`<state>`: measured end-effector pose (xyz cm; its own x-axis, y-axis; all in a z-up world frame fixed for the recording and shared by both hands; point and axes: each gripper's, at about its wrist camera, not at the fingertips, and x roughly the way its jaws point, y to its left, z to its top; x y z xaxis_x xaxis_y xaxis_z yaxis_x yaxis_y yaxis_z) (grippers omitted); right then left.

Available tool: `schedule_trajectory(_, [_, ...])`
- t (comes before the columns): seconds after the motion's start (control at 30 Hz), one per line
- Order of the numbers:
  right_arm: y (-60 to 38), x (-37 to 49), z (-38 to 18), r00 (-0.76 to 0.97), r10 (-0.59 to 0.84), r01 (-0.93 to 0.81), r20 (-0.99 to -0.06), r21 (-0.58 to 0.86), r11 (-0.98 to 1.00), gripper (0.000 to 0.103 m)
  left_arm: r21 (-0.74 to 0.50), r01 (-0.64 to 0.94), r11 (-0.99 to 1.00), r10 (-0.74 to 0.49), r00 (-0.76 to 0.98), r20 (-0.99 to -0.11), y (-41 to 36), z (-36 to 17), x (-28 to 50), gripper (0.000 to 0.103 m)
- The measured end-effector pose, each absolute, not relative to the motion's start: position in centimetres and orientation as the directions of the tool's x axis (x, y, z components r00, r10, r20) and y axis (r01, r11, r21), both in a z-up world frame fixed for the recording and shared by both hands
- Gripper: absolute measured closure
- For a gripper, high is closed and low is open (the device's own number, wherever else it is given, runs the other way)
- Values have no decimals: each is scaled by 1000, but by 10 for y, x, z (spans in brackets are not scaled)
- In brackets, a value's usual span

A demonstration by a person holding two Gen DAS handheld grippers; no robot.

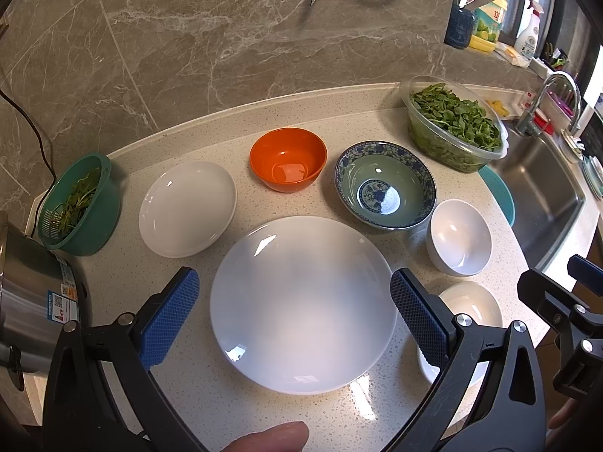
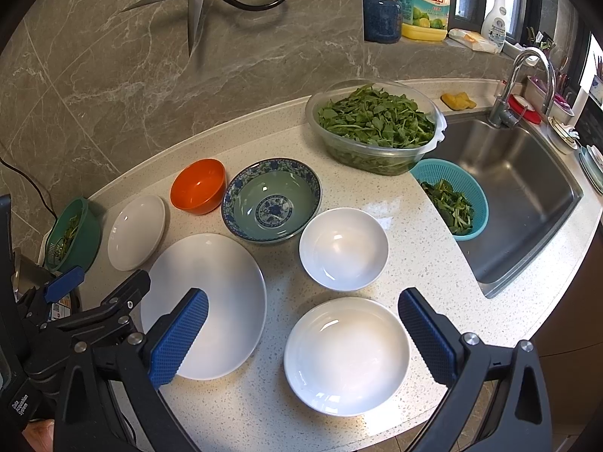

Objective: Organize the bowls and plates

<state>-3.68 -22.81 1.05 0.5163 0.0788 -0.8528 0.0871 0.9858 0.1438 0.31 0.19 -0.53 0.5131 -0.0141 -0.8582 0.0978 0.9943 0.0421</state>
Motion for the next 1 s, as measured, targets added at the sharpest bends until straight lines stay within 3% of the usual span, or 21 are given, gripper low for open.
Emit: schedule_trajectory(1.0, [-228,-36,9,517,79,88,-852,144,986,0,44,105,993,-17,515,-857,-3,-2,3,0])
